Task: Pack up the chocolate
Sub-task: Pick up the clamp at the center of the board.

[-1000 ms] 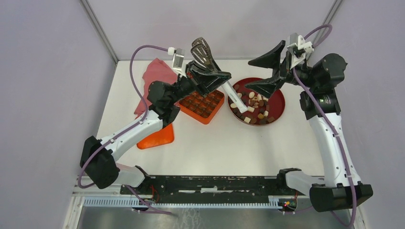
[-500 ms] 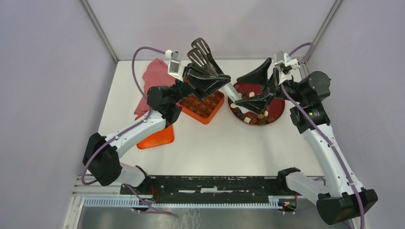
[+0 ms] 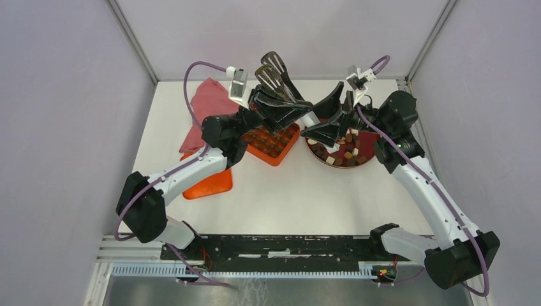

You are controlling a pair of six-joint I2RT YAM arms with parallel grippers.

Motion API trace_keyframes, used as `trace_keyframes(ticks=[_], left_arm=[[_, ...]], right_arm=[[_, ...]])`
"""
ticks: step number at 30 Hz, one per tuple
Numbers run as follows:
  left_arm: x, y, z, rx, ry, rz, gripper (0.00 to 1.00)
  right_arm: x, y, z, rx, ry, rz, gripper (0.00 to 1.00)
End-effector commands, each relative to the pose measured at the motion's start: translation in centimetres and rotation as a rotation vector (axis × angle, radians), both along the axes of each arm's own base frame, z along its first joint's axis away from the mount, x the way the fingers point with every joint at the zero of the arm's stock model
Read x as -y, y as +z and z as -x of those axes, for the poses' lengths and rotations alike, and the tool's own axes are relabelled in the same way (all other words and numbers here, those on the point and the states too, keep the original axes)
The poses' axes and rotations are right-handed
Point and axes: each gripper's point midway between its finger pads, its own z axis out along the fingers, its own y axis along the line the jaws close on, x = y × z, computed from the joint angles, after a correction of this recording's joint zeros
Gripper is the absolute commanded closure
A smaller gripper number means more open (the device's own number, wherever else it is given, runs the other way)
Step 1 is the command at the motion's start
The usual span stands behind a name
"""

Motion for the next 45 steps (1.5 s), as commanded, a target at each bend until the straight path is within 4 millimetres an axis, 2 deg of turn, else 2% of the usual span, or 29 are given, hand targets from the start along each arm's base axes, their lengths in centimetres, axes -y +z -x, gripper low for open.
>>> trace_keyframes(ticks=[1, 6, 12, 18, 30, 31, 34, 37, 45], left_arm=[[-1.4, 3.1, 1.3, 0.060, -0.009, 0.104, 0.98], [-1.3, 2.9, 1.2, 0.057, -0.018, 0.120, 0.98], [-0.8, 2.5, 1.1, 0.040, -0.075, 0.121, 0.98], [-0.6, 2.2, 1.0, 0.034, -0.081, 0.121, 0.98], [-0.5, 2.0, 0.9, 0.031, -0.086, 0.125, 0.98], [-0.5, 1.9, 0.8, 0.029, -0.086, 0.122, 0.98], [-0.4, 1.9, 0.8, 0.028, -0.087, 0.123, 0.98], [-0.5, 2.0, 0.9, 0.032, -0.091, 0.127, 0.98], [-0.5, 2.0, 0.8, 0.026, -0.089, 0.128, 0.98]], right_arm=[[-0.2, -0.1, 0.2, -0.033, 0.008, -0.016, 0.15], [-0.4, -0.8, 0.7, -0.075, 0.035, -0.013, 0.21], [-0.7, 0.4, 1.0, -0.079, 0.067, -0.043, 0.23], [-1.3, 0.6, 1.0, -0.092, 0.088, -0.051, 0.26], [-1.6, 0.9, 1.3, -0.086, 0.112, -0.061, 0.41], [-1.6, 1.0, 1.4, -0.085, 0.113, -0.060, 0.40], [-1.6, 0.5, 1.3, -0.100, 0.110, -0.057, 0.27], [-1.6, -0.1, 1.3, -0.137, 0.111, -0.064, 0.23], [-1.7, -0.2, 1.5, -0.140, 0.132, -0.073, 0.45]])
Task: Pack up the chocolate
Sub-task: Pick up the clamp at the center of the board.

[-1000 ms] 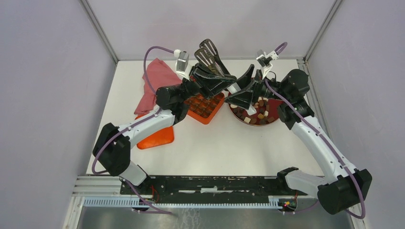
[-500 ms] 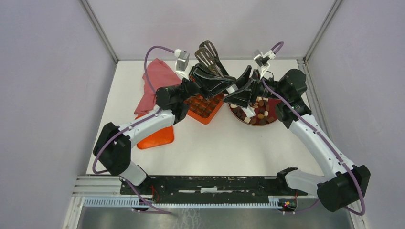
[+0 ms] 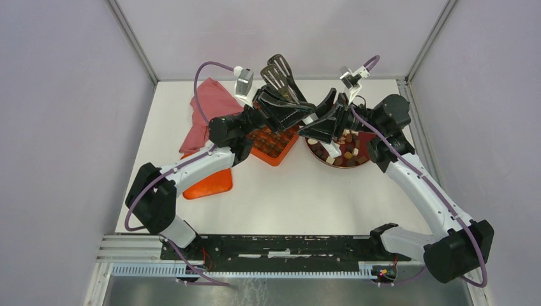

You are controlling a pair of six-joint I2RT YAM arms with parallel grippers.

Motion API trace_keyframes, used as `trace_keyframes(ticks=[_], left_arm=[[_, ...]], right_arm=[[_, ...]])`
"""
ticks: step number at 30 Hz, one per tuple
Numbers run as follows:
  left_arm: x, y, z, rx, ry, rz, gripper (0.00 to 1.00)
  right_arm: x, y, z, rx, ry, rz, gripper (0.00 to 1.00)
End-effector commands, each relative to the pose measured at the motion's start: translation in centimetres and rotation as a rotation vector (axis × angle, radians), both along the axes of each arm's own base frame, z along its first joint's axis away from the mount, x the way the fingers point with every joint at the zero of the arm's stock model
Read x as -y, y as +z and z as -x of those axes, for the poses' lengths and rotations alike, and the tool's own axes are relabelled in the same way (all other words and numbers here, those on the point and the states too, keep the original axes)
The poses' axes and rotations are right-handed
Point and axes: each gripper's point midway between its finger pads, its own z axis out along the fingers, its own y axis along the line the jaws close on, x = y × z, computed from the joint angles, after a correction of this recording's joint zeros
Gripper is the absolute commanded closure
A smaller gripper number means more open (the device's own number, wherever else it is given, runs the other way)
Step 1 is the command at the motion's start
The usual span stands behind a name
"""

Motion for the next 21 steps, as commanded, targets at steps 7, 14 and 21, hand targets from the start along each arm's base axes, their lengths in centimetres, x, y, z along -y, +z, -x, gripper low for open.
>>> trace_keyframes(ticks=[7, 14, 21], left_arm=[[-1.23, 2.92, 0.77, 0.054, 0.016, 0.101, 0.98], [-1.24, 2.96, 0.59, 0.037, 0.018, 0.100, 0.96], [-1.20, 2.88, 0.50, 0.016, 0.014, 0.091, 0.88]], right_arm=[[-0.11, 0.59, 0.45, 0.071, 0.014, -0.007, 0.62], [-0.07, 0.65, 0.56, 0.092, 0.011, -0.002, 0.66], [-0.06, 0.89, 0.68, 0.098, 0.020, -0.009, 0.67]])
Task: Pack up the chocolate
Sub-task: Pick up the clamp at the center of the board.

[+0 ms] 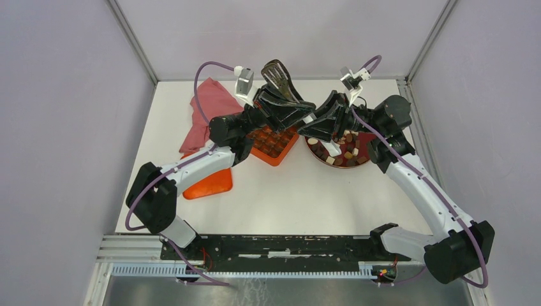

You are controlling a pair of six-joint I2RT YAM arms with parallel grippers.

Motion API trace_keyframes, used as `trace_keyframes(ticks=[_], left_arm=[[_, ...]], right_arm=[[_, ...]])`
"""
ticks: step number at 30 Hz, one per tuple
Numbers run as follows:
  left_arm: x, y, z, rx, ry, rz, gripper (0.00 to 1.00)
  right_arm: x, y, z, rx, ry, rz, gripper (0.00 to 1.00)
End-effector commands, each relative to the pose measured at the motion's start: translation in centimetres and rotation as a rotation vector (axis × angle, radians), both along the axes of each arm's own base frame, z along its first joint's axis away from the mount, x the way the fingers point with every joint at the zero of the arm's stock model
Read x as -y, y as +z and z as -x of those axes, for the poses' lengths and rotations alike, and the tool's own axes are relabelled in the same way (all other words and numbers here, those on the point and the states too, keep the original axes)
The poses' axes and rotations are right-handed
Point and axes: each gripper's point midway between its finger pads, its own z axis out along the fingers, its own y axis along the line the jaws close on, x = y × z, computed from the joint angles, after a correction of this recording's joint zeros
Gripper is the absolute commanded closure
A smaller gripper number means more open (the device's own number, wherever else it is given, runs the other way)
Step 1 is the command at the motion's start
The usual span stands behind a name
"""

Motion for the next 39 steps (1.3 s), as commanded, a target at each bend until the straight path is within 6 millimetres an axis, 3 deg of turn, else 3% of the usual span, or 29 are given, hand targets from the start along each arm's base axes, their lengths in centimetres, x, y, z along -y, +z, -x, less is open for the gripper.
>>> trace_keyframes(ticks=[1, 2, 5, 11, 15, 24, 29, 32, 36, 39], left_arm=[[-1.3, 3.1, 0.9, 0.029, 0.005, 0.095, 0.92], [-1.3, 3.1, 0.9, 0.027, 0.002, 0.096, 0.97], [-1.3, 3.2, 0.9, 0.020, -0.003, 0.102, 0.98], [-1.2, 3.2, 0.5, -0.001, 0.006, 0.100, 0.98], [-1.0, 3.0, 0.1, -0.017, 0.017, 0.088, 0.98], [-0.7, 2.6, -0.5, -0.037, 0.055, 0.055, 0.98], [-0.7, 2.6, -0.5, -0.041, 0.051, 0.055, 0.98], [-0.7, 2.7, -0.5, -0.047, 0.050, 0.058, 0.89], [-1.0, 2.7, -0.6, -0.057, 0.064, 0.065, 0.75], [-1.1, 2.7, -0.6, -0.059, 0.068, 0.067, 0.72]], right_arm=[[-0.1, 0.5, 0.2, 0.031, 0.003, -0.006, 0.66], [-0.1, 0.5, 0.2, 0.037, 0.005, -0.007, 0.65], [0.0, 0.5, 0.3, 0.054, 0.005, -0.007, 0.63], [0.1, 0.3, -0.1, 0.075, -0.024, 0.015, 0.41], [0.1, 0.1, -0.6, 0.083, -0.049, 0.032, 0.39], [0.1, 0.5, -1.2, 0.105, -0.078, 0.046, 0.45], [0.1, 0.7, -1.1, 0.115, -0.070, 0.041, 0.65], [0.1, 0.8, -0.9, 0.116, -0.059, 0.032, 0.72], [0.1, 0.7, -0.5, 0.106, -0.044, 0.021, 0.73], [0.1, 0.6, -0.4, 0.094, -0.039, 0.017, 0.72]])
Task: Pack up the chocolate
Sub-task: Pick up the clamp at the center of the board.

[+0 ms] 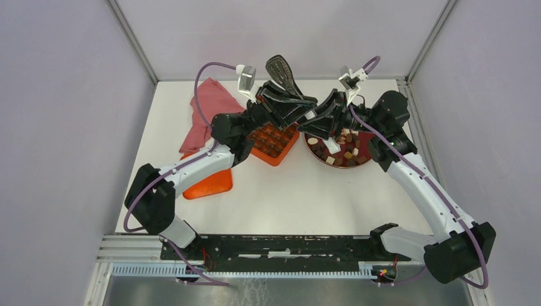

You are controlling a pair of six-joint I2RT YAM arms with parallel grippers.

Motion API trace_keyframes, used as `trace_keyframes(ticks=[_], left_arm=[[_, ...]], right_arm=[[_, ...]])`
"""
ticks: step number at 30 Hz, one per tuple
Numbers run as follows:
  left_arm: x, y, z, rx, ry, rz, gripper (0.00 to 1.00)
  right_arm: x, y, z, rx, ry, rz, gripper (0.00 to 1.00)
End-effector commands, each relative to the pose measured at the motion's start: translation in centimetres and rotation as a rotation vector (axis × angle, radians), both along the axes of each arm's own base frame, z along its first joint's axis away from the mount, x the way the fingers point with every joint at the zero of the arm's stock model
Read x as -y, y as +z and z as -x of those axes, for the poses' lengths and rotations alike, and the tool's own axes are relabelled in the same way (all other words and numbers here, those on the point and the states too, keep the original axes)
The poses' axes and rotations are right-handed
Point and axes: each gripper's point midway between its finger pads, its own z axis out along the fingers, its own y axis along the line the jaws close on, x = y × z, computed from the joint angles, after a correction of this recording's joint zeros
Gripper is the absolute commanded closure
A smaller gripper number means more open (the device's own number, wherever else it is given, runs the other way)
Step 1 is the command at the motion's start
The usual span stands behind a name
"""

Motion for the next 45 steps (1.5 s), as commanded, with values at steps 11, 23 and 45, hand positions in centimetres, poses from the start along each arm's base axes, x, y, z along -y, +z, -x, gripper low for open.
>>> trace_keyframes(ticks=[11, 23, 45], left_arm=[[-1.8, 2.9, 1.0, 0.034, 0.062, 0.040, 0.52], [-3.8, 0.7, -1.4, -0.066, 0.252, -0.077, 0.40], [-10.0, -8.4, -3.8, -0.270, 0.665, -0.508, 0.39]], right_arm=[[0.2, 1.5, 0.8, 0.046, 0.028, -0.037, 0.72], [1.2, 1.5, 0.1, 0.068, 0.000, -0.026, 0.65], [13.7, -10.9, -10.7, 0.198, -0.555, 0.733, 0.62]])
